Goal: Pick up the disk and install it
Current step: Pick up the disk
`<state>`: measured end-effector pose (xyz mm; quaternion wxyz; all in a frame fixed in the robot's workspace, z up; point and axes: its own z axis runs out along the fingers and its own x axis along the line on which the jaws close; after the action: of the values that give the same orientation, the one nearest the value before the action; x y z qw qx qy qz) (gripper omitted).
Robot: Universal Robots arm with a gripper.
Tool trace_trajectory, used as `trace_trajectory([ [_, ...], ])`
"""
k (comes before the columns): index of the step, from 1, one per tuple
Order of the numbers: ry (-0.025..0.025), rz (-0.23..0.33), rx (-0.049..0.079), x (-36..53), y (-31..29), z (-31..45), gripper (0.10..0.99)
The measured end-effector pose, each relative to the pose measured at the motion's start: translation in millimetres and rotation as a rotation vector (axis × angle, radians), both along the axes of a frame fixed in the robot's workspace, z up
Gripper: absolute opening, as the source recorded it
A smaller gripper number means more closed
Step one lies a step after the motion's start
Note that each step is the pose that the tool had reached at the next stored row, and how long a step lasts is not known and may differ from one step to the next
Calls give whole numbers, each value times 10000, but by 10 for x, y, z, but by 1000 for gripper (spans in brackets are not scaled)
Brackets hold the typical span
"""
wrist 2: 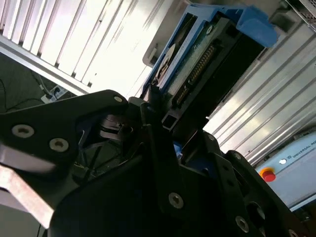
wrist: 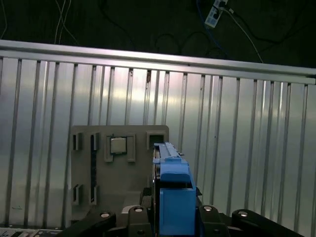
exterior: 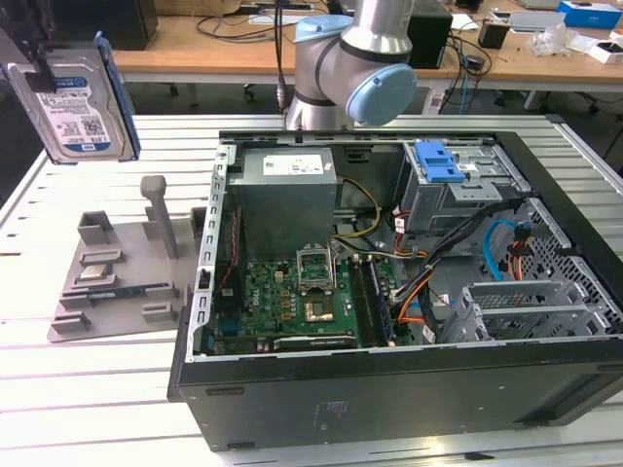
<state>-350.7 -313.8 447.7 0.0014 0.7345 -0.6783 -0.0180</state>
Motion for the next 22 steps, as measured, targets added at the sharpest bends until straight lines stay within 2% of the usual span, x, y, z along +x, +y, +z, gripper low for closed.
trace_trajectory([
  [1, 0, 0, 1, 0, 8, 174, 369],
  [14, 1, 0, 0, 0, 18, 527, 369],
  [17, 2, 0, -1, 0, 19, 581, 369],
  [22, 1, 0, 0, 0, 19, 584, 369],
])
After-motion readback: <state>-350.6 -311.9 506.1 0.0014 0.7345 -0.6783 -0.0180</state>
